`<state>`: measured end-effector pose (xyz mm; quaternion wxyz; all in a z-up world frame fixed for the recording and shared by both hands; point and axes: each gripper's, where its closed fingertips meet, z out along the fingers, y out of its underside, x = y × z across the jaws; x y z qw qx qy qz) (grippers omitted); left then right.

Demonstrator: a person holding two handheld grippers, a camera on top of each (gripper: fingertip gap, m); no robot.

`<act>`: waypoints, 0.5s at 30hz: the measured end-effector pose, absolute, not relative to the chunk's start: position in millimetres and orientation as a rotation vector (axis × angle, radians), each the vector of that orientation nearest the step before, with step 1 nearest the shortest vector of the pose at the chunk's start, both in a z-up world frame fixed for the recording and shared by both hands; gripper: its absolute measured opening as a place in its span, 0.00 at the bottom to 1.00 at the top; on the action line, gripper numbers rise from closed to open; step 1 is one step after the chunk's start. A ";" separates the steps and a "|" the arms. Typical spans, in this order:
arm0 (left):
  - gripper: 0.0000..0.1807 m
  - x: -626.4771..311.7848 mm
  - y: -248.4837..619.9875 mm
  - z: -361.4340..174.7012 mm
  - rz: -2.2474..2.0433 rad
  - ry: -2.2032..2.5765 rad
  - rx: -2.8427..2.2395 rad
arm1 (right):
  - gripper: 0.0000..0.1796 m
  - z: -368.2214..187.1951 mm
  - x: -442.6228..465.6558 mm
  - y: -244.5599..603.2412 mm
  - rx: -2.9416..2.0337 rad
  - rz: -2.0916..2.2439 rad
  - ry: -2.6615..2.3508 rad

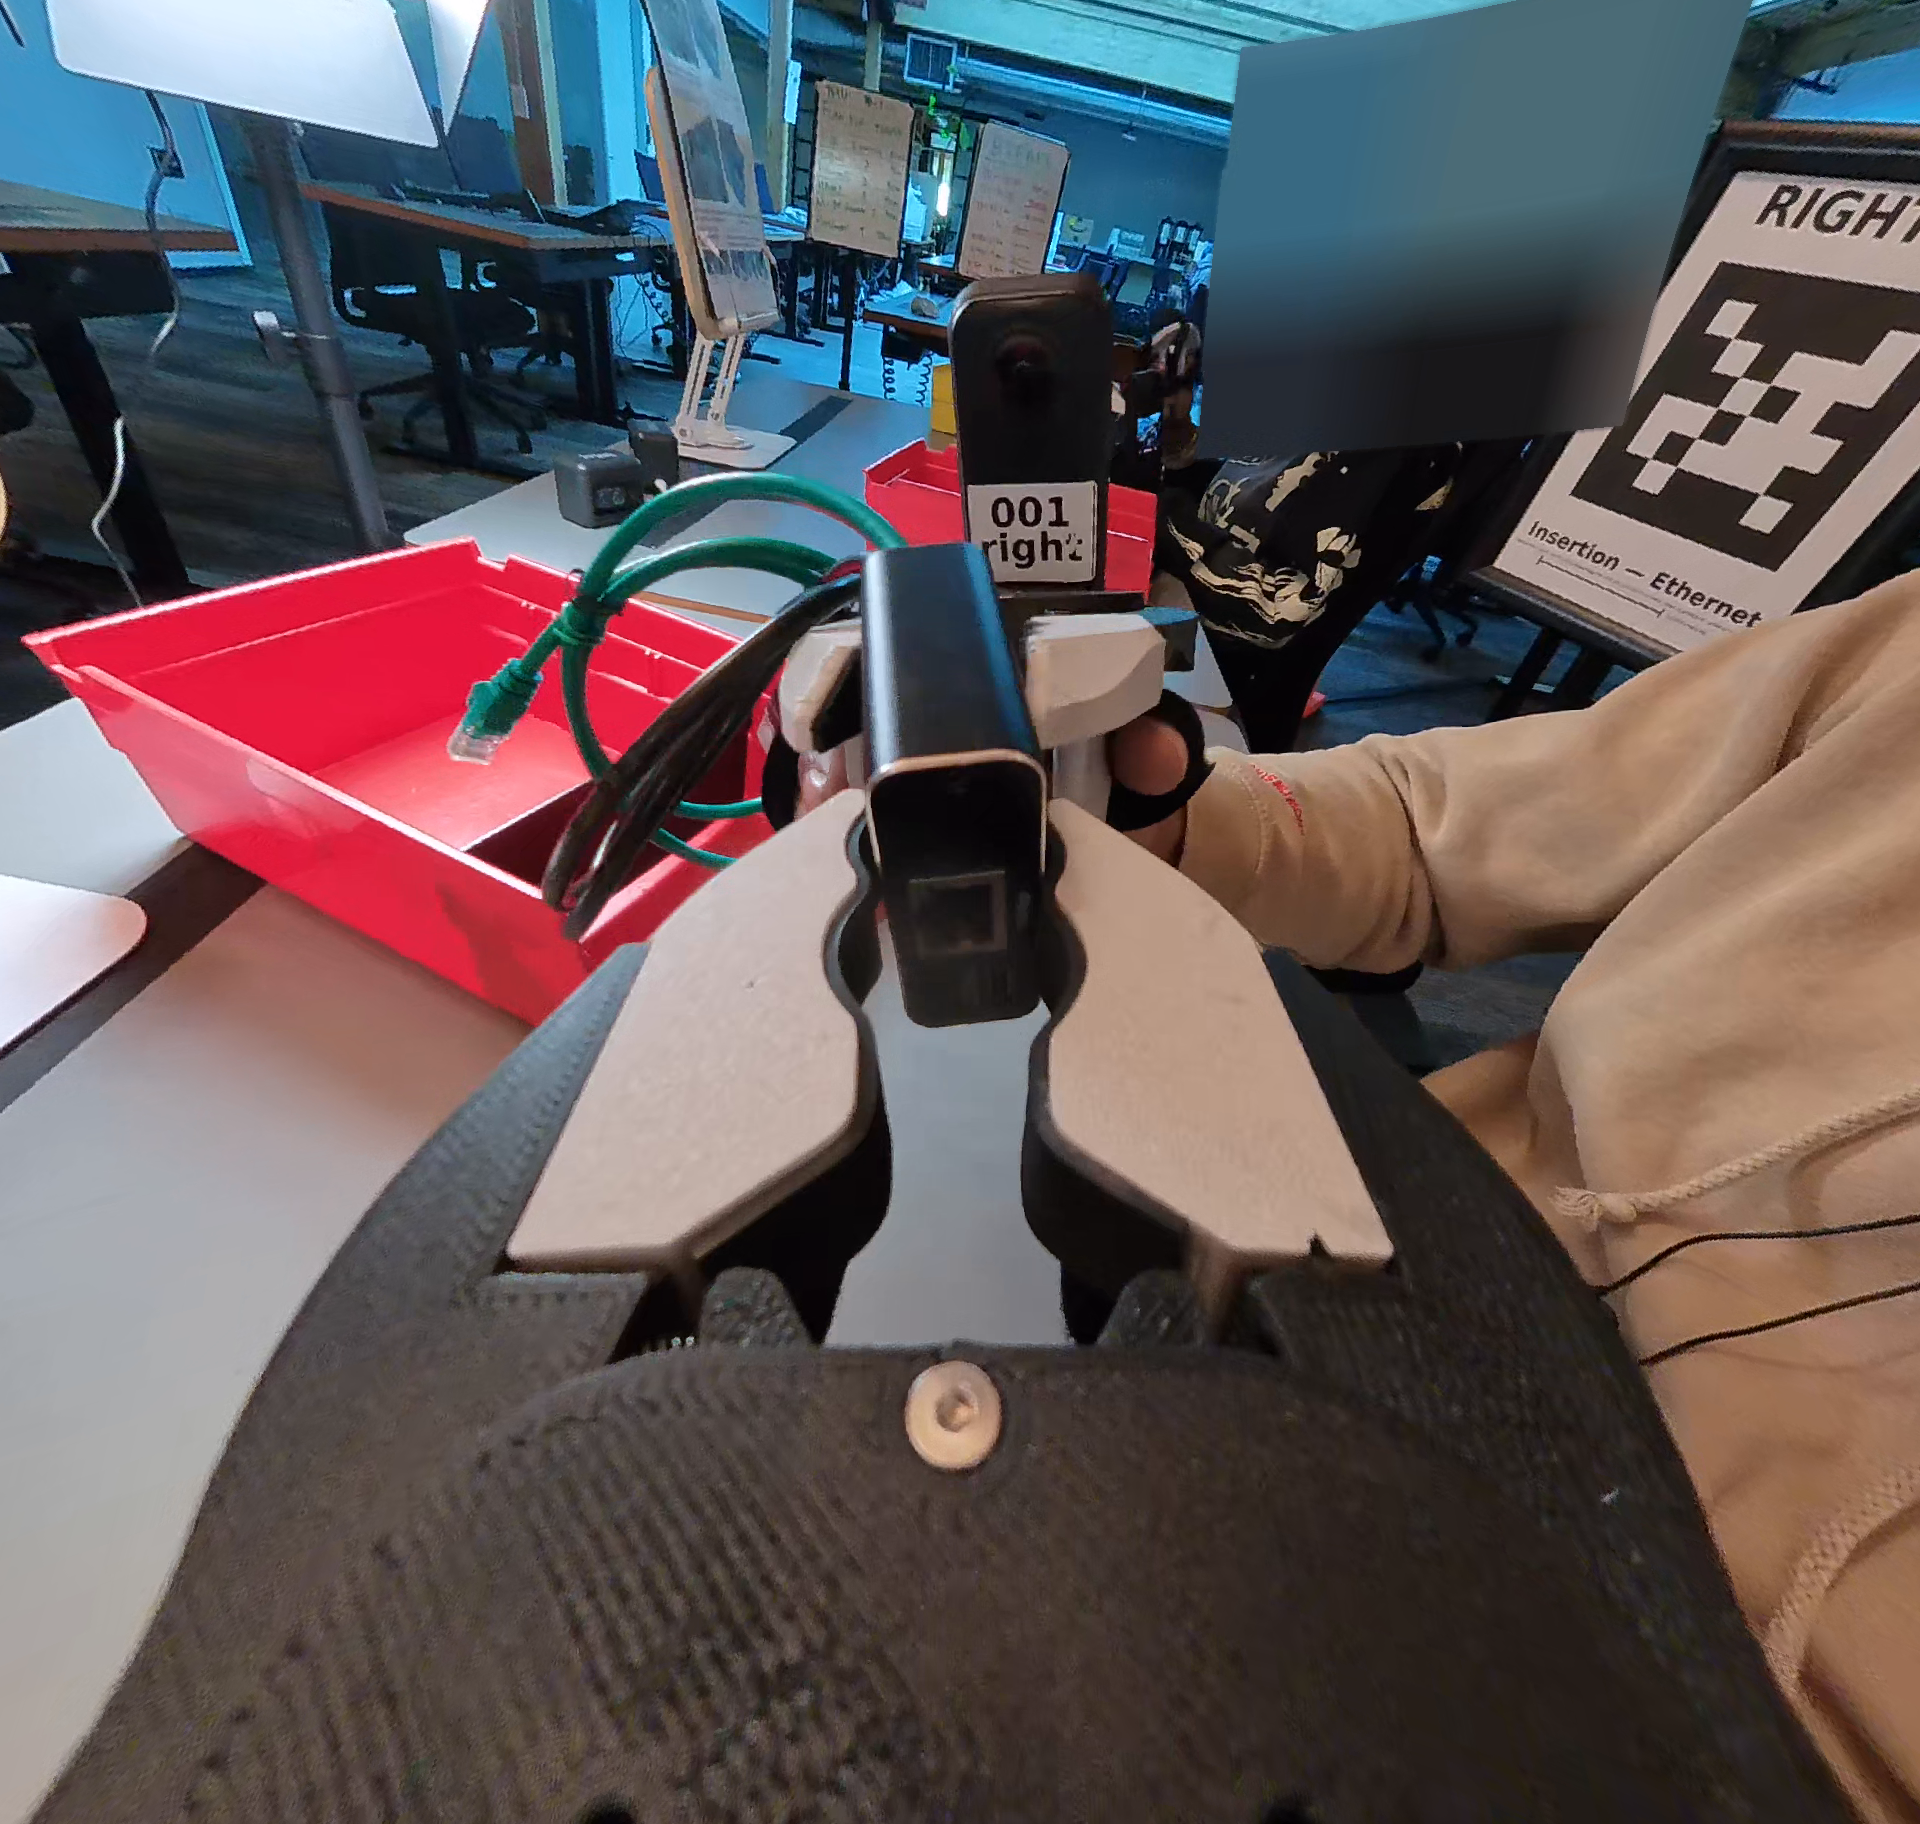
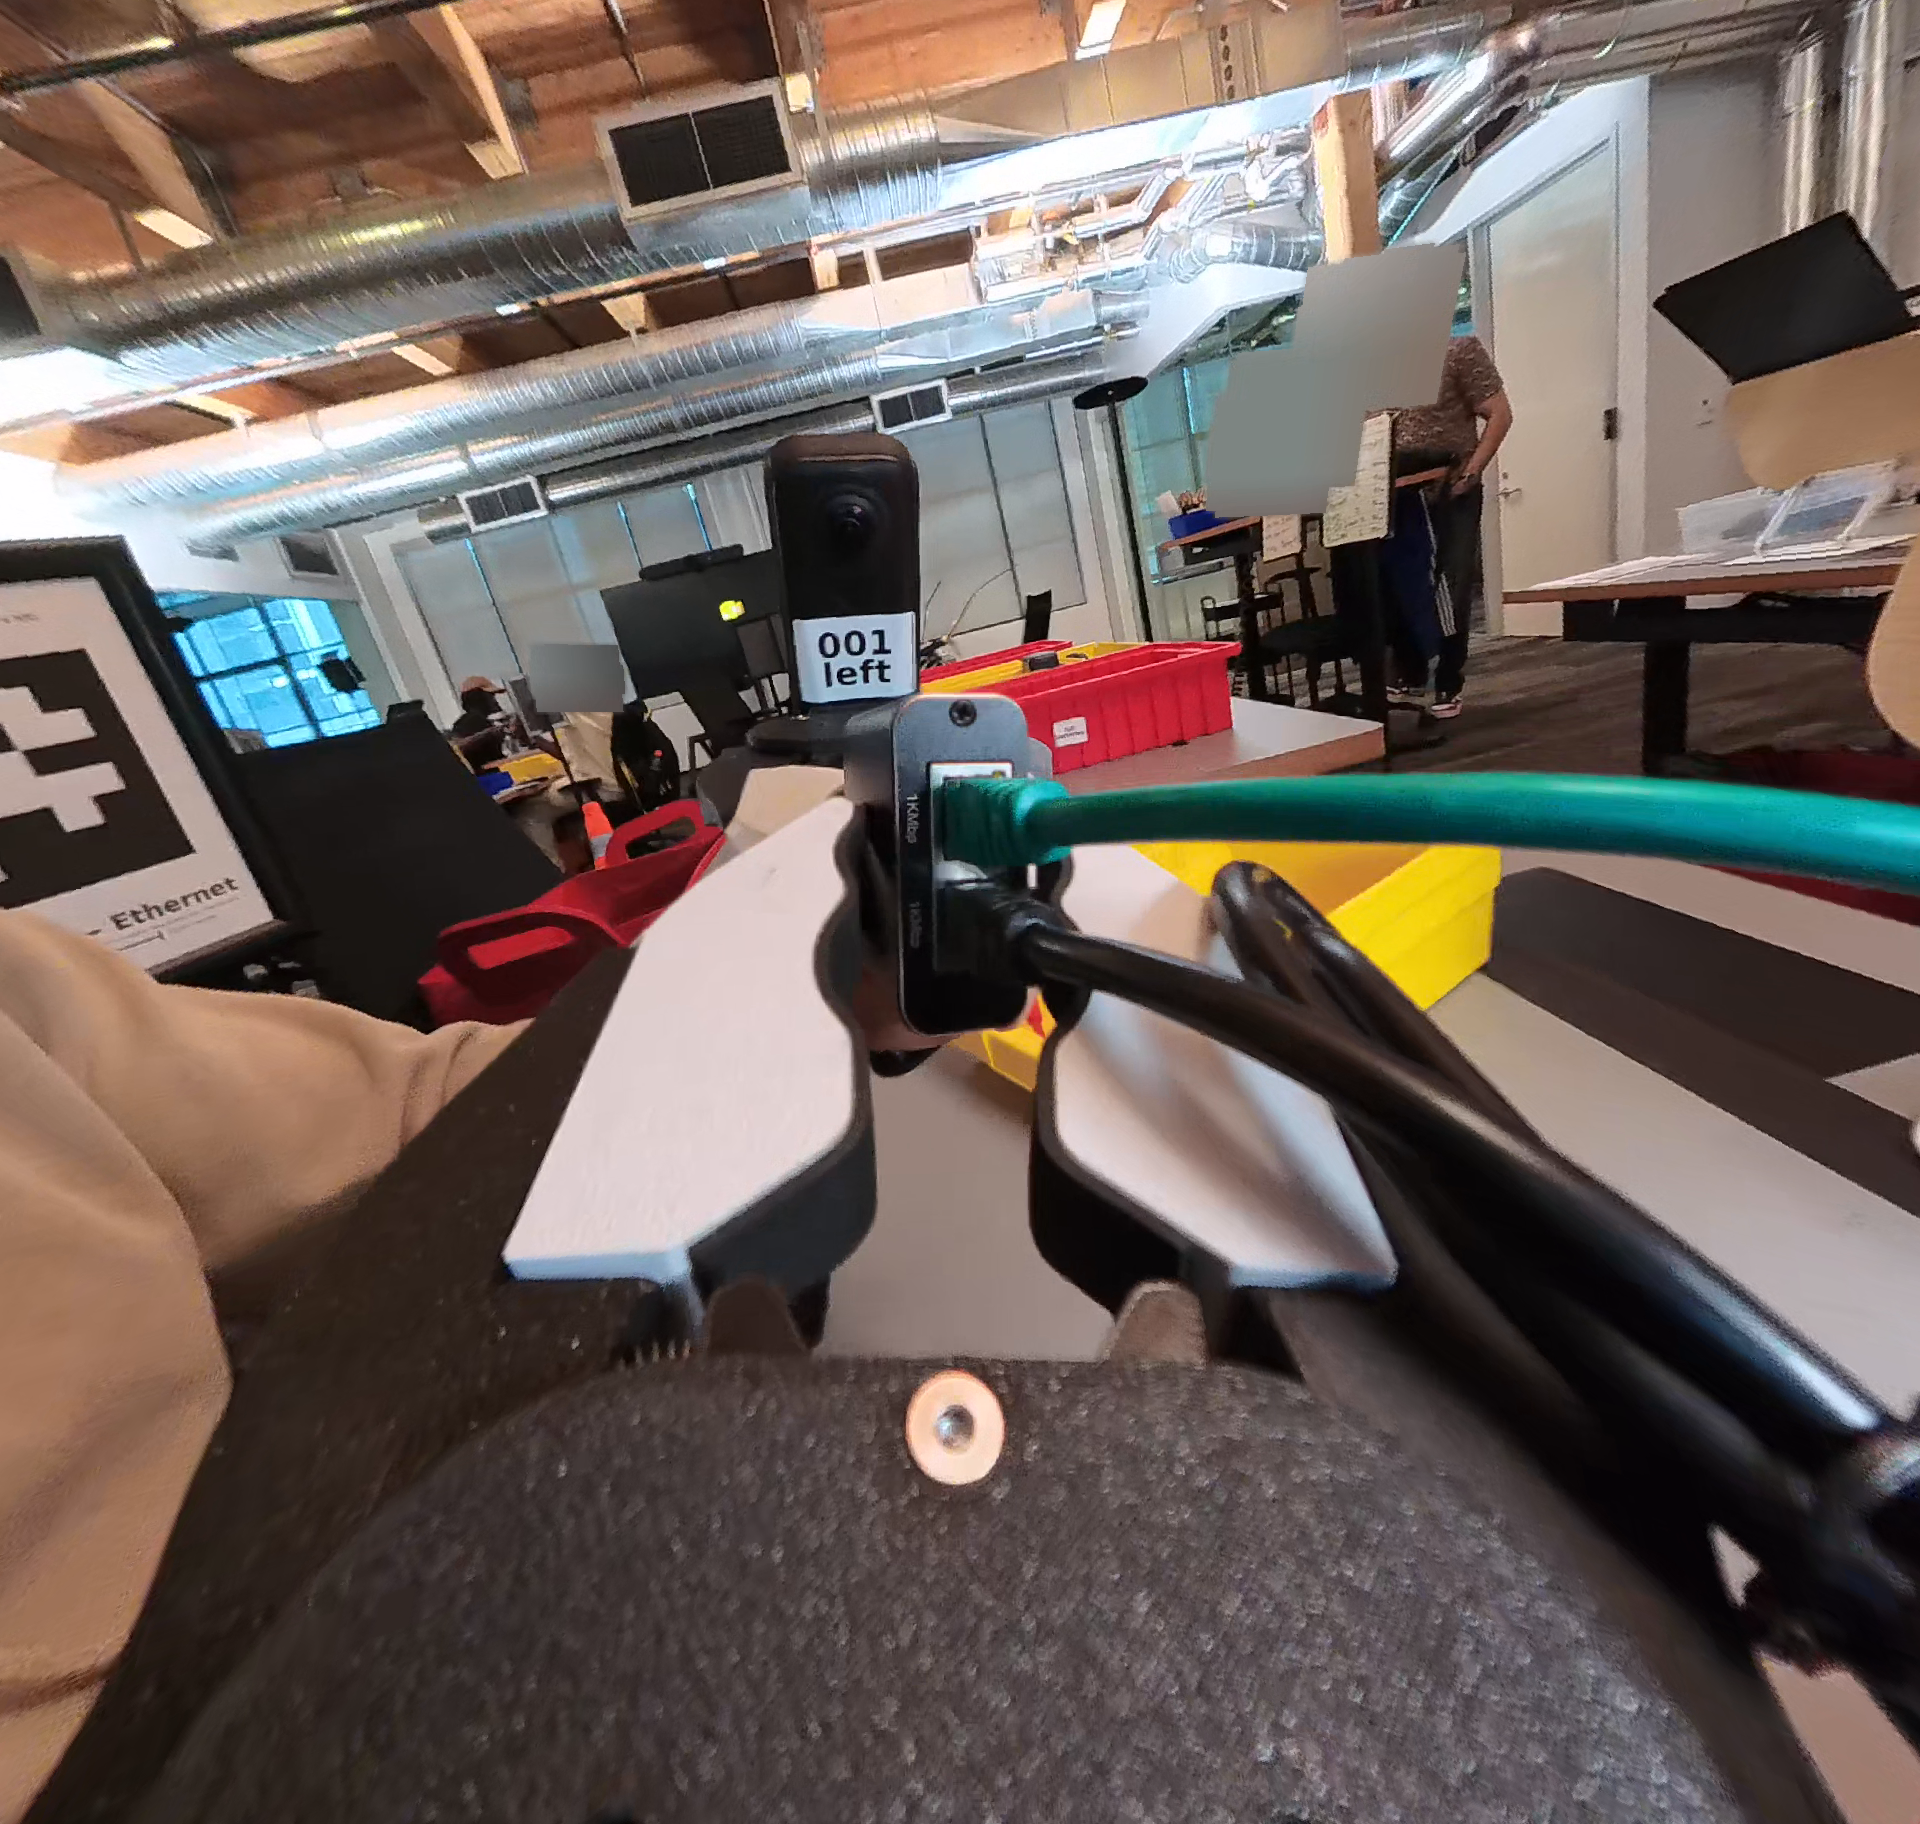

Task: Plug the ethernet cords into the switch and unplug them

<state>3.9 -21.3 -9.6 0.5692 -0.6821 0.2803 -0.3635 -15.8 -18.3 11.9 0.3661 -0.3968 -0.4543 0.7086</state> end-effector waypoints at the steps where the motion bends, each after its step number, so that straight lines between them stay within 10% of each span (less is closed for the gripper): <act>1: 0.15 4.6 -21.6 -10.3 -0.857 0.659 -1.604 | 0.16 11.2 -15.2 -18.8 -1.021 1.830 -1.183; 15: 0.23 -45.6 -40.0 23.8 -0.612 0.645 -1.610 | 0.16 31.4 4.2 -2.5 -0.986 1.727 -1.222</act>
